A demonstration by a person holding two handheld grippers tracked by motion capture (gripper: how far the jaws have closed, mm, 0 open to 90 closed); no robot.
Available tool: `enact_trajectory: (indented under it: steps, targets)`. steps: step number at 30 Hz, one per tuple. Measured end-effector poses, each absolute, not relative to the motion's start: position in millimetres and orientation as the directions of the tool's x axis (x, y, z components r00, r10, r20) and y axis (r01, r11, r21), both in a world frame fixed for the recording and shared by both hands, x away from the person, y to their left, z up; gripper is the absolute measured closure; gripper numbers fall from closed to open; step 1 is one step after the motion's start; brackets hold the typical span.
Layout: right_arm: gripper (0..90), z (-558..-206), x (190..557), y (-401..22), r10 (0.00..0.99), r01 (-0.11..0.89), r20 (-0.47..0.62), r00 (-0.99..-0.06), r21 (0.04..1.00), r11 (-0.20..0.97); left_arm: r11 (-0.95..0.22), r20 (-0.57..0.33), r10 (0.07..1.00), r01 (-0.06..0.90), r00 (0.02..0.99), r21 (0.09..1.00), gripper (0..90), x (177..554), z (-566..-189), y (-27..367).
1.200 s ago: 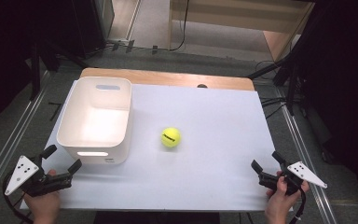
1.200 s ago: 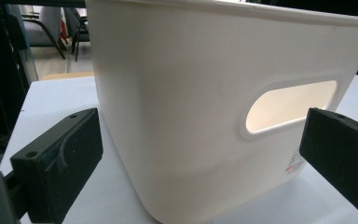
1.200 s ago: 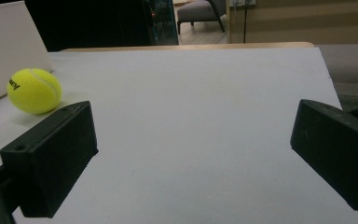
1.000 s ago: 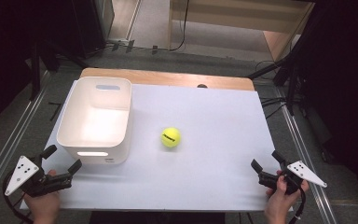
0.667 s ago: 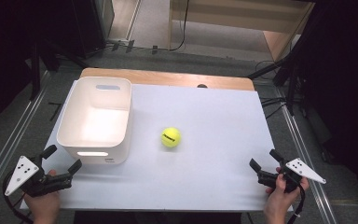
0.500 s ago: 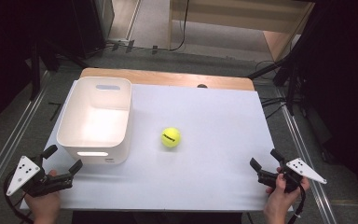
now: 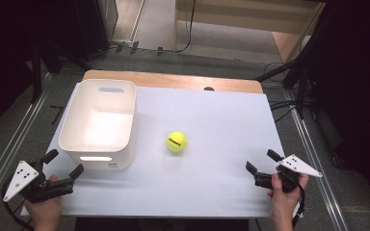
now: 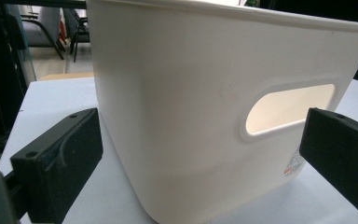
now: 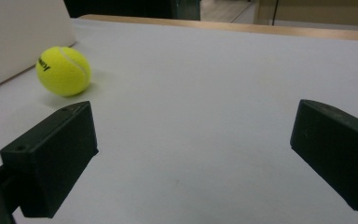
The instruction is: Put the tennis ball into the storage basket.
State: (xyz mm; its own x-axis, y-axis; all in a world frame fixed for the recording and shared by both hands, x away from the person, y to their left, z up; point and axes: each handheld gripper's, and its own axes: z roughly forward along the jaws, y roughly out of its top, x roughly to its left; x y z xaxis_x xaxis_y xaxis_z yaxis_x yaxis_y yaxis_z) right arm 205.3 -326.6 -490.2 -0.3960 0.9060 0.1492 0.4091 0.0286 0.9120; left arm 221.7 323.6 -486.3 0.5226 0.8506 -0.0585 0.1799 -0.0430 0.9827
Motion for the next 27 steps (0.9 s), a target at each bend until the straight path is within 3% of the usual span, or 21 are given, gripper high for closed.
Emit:
enact_trajectory:
  steps: [6,27]
  targets:
    - [0.0,-486,213,-313,0.882,0.427,0.139,-0.450,0.901,0.076,-0.024,-0.075,0.851,0.181,0.521,0.983,0.0,222,-486,326]
    - [0.0,-470,240,-281,0.875,0.468,0.102,-0.474,0.871,0.152,-0.048,-0.052,0.853,0.177,0.520,0.983,0.0,222,-487,323]
